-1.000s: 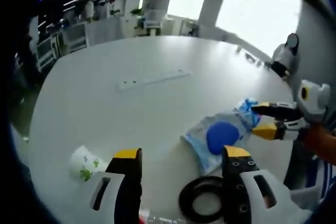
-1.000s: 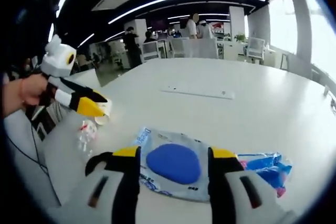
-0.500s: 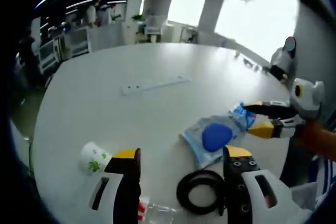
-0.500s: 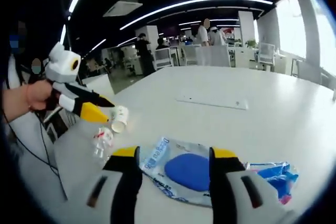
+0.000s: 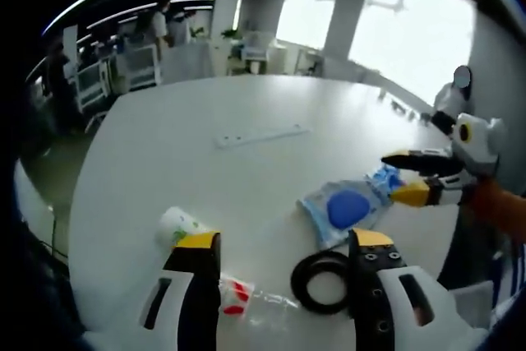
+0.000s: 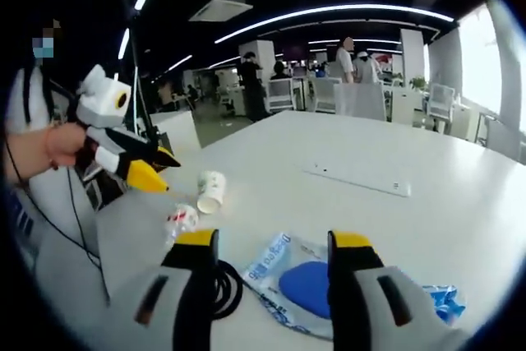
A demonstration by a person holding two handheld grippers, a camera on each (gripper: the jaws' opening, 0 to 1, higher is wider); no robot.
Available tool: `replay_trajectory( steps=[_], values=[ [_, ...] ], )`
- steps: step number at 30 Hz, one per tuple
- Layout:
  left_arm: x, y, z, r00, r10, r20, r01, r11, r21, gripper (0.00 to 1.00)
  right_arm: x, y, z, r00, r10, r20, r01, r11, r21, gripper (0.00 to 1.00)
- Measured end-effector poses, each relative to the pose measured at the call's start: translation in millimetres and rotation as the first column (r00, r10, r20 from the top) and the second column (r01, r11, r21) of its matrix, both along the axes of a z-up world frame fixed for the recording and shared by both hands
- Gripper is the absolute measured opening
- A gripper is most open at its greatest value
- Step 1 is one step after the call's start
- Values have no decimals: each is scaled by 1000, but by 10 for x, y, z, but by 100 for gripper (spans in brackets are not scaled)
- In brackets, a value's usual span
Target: Arrange the tabletop items into an orderly group along one side of the table until the central work area is clear of visible clutter.
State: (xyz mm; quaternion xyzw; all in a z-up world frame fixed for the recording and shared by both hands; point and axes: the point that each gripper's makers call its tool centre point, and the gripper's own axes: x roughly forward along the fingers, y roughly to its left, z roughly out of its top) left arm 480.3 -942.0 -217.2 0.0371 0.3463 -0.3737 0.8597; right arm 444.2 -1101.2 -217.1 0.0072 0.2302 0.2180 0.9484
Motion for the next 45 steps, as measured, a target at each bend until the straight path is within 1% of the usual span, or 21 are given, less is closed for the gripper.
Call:
replay_trajectory(
  steps=[5, 7, 10, 11, 15, 19, 22, 24, 26, 28, 29, 30, 31, 33, 34, 35, 37, 38, 41, 43, 45],
  values=[
    [-62, 187, 21, 999, 37, -7, -37, 999, -8, 59, 63, 238, 98, 996, 93, 11, -93, 996, 2, 52],
    [-78, 268, 29, 999, 53, -3, -53, 999, -8, 59, 93, 323, 115, 990, 142, 9, -141, 990, -28, 51],
    [-106, 365, 48, 997, 76, -5, -77, 997, -19, 59, 147, 443, 177, 982, 189, 18, -188, 981, -36, 52],
    [-112, 391, 46, 997, 81, -5, -81, 997, -17, 59, 170, 509, 214, 976, 218, 25, -217, 976, -34, 52],
    [-126, 493, 67, 994, 107, -4, -107, 994, -24, 58, 270, 630, 281, 965, 262, 29, -260, 964, -49, 52],
    [-145, 596, 63, 992, 127, -9, -127, 991, -28, 58, 342, 790, 311, 942, 335, 24, -332, 940, -79, 53],
    [-158, 669, 73, 989, 145, -12, -145, 989, -40, 58, 390, 928, 298, 912, 409, 8, -405, 905, -129, 53],
    [-173, 708, 51, 989, 147, -14, -147, 989, -33, 58, 438, 998, 307, 896, 444, 14, -437, 885, -162, 53],
    [-190, 751, 27, 988, 156, -22, -157, 987, -37, 58, 476, 1099, 304, 877, 480, -4, -474, 865, -164, 52],
    [-214, 791, -11, 987, 159, -33, -160, 986, -34, 57, 528, 1216, 299, 841, 541, -6, -532, 824, -196, 52],
    [-222, 814, -24, 986, 163, -36, -165, 986, -33, 57, 572, 1260, 283, 831, 556, -21, -547, 810, -214, 52],
    [-223, 824, -21, 985, 167, -38, -169, 985, -40, 57, 611, 1306, 292, 824, 566, -16, -555, 802, -220, 51],
    [-219, 845, -23, 984, 175, -41, -177, 983, -47, 57, 629, 1389, 278, 794, 607, -28, -597, 771, -222, 50],
    [-215, 876, -41, 984, 175, -45, -177, 983, -43, 57, 692, 1468, 275, 777, 629, -36, -618, 750, -235, 49],
    [-207, 902, -46, 982, 181, -46, -183, 982, -45, 57, 724, 1544, 265, 749, 662, -42, -649, 719, -249, 49],
    [-201, 916, -49, 982, 184, -48, -187, 981, -48, 57, 747, 1580, 251, 735, 676, -50, -663, 703, -258, 49],
    [-185, 948, -65, 980, 191, -48, -194, 980, -47, 56, 843, 1683, 228, 719, 693, -47, -679, 688, -256, 48],
    [-178, 961, -73, 980, 194, -48, -196, 979, -48, 56, 877, 1725, 190, 710, 701, -67, -693, 679, -243, 48],
    [-171, 995, -115, 977, 204, -59, -207, 977, -51, 56, 950, 1817, 121, 687, 722, -81, -716, 654, -246, 49],
    [-173, 1017, -141, 976, 207, -62, -210, 976, -50, 56, 993, 1904, 71, 658, 748, -86, -743, 627, -235, 48],
    [-171, 1036, -166, 975, 211, -68, -215, 975, -52, 56, 1066, 1928, -11, 646, 754, -117, -754, 607, -251, 47]
  ],
)
